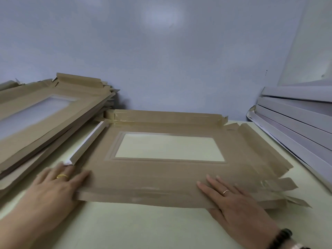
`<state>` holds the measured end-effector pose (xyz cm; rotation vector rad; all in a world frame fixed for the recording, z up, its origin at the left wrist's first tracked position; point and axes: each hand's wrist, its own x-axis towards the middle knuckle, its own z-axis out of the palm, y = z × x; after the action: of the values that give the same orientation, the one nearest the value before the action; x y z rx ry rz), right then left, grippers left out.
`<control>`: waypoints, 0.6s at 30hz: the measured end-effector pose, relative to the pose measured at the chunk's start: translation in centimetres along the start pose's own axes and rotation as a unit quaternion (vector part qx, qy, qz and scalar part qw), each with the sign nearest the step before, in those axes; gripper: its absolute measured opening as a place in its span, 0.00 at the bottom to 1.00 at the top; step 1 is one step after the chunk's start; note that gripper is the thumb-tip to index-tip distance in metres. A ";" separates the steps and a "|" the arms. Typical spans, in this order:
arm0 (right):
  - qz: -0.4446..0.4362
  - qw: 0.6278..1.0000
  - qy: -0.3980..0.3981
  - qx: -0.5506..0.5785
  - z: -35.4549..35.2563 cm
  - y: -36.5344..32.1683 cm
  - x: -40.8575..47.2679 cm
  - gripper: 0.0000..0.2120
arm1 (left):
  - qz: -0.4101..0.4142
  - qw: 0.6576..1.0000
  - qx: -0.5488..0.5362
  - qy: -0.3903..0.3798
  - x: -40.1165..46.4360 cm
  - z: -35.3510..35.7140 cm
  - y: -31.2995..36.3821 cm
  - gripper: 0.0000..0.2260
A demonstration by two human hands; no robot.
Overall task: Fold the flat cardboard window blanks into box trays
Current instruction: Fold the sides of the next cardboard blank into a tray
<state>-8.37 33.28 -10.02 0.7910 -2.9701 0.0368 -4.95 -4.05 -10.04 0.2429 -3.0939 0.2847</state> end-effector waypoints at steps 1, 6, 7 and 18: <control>-0.015 0.999 0.033 -0.019 -0.2 -0.4 0.1 0.25 | 0.065 0.995 0.000 0.075 -0.5 0.1 1.3 0.22; -0.097 0.992 0.080 -0.021 0.0 -0.9 0.4 0.19 | 0.221 0.970 -0.081 0.063 -2.3 -1.5 7.3 0.32; -0.108 0.992 0.069 -0.012 -0.1 -0.6 0.2 0.19 | 0.216 0.971 -0.096 0.029 -2.0 -1.8 7.3 0.35; -0.012 0.998 -0.060 0.018 -0.2 6.5 -2.7 0.26 | 0.122 0.976 -0.182 0.006 1.4 3.1 -3.0 0.44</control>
<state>-9.22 40.30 -10.08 0.8634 -3.0789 0.0434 -5.91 -7.75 -12.53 -0.1495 -3.0842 -0.2772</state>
